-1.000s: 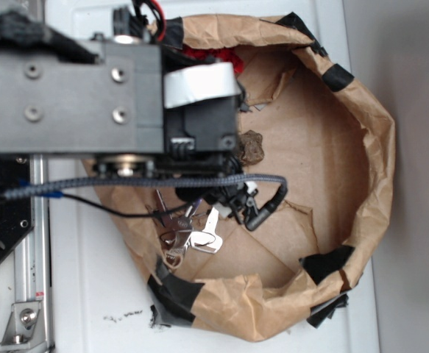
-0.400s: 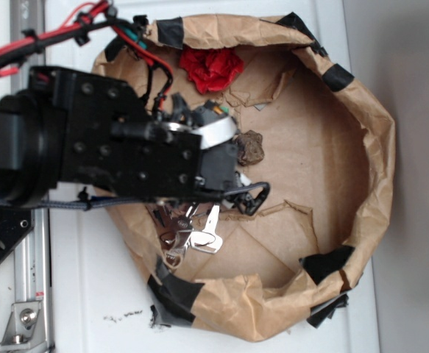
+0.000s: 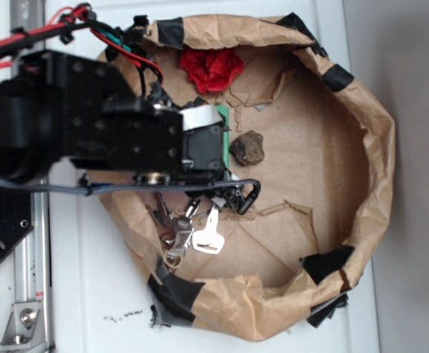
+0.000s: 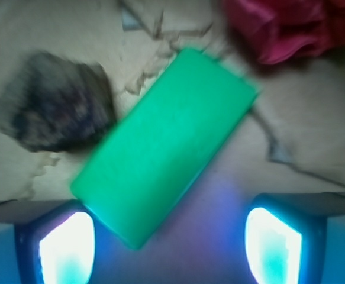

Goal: Grab the green block.

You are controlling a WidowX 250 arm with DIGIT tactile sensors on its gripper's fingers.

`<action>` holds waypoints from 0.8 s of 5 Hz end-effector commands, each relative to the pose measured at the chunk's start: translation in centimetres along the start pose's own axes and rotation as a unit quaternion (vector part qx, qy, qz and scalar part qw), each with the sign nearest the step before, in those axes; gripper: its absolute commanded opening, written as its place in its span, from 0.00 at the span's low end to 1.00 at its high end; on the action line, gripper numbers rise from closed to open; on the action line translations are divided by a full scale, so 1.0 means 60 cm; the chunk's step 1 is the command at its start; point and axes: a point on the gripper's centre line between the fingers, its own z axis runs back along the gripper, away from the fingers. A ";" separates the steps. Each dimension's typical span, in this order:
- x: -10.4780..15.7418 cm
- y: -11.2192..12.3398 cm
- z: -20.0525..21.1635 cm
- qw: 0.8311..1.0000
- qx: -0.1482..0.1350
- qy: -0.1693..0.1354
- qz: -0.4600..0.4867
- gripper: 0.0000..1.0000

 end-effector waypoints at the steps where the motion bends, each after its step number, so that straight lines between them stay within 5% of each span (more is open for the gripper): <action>1: 0.054 -0.009 -0.015 0.996 -0.078 0.016 0.026 1.00; 4: 0.041 -0.026 0.006 0.997 -0.073 0.009 0.016 1.00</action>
